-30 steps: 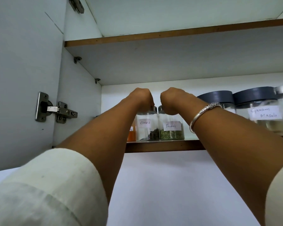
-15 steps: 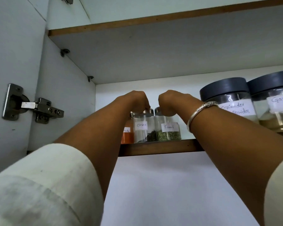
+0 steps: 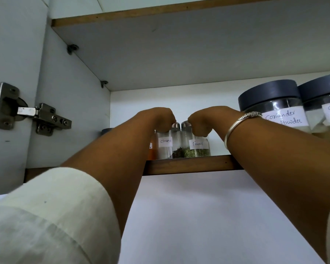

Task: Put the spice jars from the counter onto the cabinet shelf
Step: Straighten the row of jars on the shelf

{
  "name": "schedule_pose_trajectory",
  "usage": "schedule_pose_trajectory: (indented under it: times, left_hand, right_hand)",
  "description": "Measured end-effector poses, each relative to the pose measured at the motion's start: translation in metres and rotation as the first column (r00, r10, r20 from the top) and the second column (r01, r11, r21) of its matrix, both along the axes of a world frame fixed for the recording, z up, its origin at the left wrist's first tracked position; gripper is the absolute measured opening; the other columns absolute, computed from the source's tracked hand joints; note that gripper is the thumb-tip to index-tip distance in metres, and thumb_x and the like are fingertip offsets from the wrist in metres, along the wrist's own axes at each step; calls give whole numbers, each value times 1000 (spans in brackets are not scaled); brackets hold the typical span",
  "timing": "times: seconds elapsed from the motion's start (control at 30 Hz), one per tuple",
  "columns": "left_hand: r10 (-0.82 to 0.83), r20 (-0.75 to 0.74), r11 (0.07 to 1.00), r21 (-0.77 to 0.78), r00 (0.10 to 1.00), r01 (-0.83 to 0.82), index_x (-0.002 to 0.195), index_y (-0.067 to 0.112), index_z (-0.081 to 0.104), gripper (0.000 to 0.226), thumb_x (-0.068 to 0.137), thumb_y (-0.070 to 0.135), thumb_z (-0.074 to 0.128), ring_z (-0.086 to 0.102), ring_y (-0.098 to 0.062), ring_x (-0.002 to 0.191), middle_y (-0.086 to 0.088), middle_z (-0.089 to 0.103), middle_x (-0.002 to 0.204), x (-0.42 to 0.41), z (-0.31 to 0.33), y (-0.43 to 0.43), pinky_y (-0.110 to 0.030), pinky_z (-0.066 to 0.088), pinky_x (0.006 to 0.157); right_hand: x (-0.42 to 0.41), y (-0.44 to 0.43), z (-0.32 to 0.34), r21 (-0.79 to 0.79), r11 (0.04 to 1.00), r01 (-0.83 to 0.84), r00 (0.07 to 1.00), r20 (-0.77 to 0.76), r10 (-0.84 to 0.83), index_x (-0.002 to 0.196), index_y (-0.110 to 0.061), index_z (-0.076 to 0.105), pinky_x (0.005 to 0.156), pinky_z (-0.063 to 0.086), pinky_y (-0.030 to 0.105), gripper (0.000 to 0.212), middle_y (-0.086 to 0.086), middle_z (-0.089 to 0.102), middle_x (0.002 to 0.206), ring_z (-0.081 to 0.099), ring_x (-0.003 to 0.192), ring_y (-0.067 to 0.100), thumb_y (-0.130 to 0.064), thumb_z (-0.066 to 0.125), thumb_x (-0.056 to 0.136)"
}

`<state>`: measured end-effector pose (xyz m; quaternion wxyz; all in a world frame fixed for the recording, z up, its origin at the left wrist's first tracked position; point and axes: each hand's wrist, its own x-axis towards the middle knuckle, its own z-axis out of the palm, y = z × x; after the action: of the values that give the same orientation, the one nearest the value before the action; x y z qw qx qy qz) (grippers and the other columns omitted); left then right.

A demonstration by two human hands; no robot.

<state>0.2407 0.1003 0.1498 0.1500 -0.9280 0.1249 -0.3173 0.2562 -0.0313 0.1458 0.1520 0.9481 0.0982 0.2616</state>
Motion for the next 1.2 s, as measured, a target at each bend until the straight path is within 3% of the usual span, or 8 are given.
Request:
schedule_pose_trajectory:
  times: [0.1, 0.23, 0.37, 0.57, 0.7, 0.83, 1.03, 1.2]
  left_hand:
    - [-72, 20, 986, -148, 997, 74, 128, 8, 53, 38, 92, 6, 44, 50, -27, 118, -12, 54, 132, 2, -7, 1, -28, 39, 89]
    - [-154, 35, 955, -250, 987, 158, 147, 19, 26, 55, 96, 18, 45, 27, -27, 140, -8, 22, 155, -1, -13, -3, -34, 25, 110]
    - [-174, 86, 956, -226, 981, 189, 137, 9, 39, 46, 93, 15, 49, 49, -28, 119, -13, 50, 135, -10, -23, -9, -32, 40, 93]
    - [-225, 61, 949, -211, 972, 233, 123, 7, 51, 46, 82, 21, 65, 55, -25, 104, -11, 57, 121, -41, -36, -6, -33, 46, 87]
    - [-237, 32, 948, -212, 971, 238, 126, 10, 48, 47, 83, 21, 64, 55, -25, 104, -10, 57, 122, -65, -37, -13, -32, 45, 85]
    - [-309, 33, 920, -244, 951, 307, 117, 6, 53, 32, 86, 14, 58, 52, -21, 88, -13, 59, 111, -94, -35, -39, -30, 45, 75]
    - [-393, 54, 887, -242, 918, 394, 113, 3, 58, 31, 84, 13, 59, 55, -26, 94, -16, 61, 112, -141, -27, -87, -31, 44, 77]
    - [-431, 51, 870, -241, 901, 430, 121, 6, 48, 42, 84, 23, 62, 54, -26, 96, -14, 59, 112, -165, -27, -122, -31, 43, 78]
  right_hand:
    - [1, -1, -3, 33, 999, -1, 999, 36, 0, 119, -4, 56, 81, 49, 35, 35, 4, 54, 83, 58, 88, 25, -9, 46, 86]
    - [-2, 3, -10, 107, 987, -120, 967, 239, 91, 142, -11, 31, 92, 44, 42, 55, 15, 35, 144, 47, 121, 36, -22, 50, 91]
    - [-18, 5, -19, 39, 984, -172, 918, 368, 146, 133, -14, 41, 84, 40, 40, 47, 11, 52, 125, 46, 114, 32, -24, 53, 88]
    - [-51, 3, -28, -25, 978, -209, 919, 336, 205, 120, -13, 49, 83, 36, 38, 39, 9, 58, 115, 45, 113, 28, -34, 51, 87]
    - [-76, -6, -27, -60, 985, -164, 925, 339, 174, 124, -13, 49, 110, 21, 49, 51, 10, 58, 121, 40, 125, 31, -48, 47, 88]
    - [-108, -26, -23, -75, 988, -134, 915, 374, 152, 124, -10, 51, 115, 11, 51, 49, 13, 58, 122, 39, 127, 32, -45, 48, 89]
    - [-154, -68, -19, 49, 962, -269, 855, 472, 215, 112, -6, 57, 116, 15, 45, 34, 15, 60, 114, 48, 117, 31, -22, 50, 82]
    - [-177, -115, -20, 101, 969, -227, 863, 482, 152, 116, -7, 54, 113, 19, 47, 38, 18, 58, 119, 46, 118, 35, -30, 43, 88]
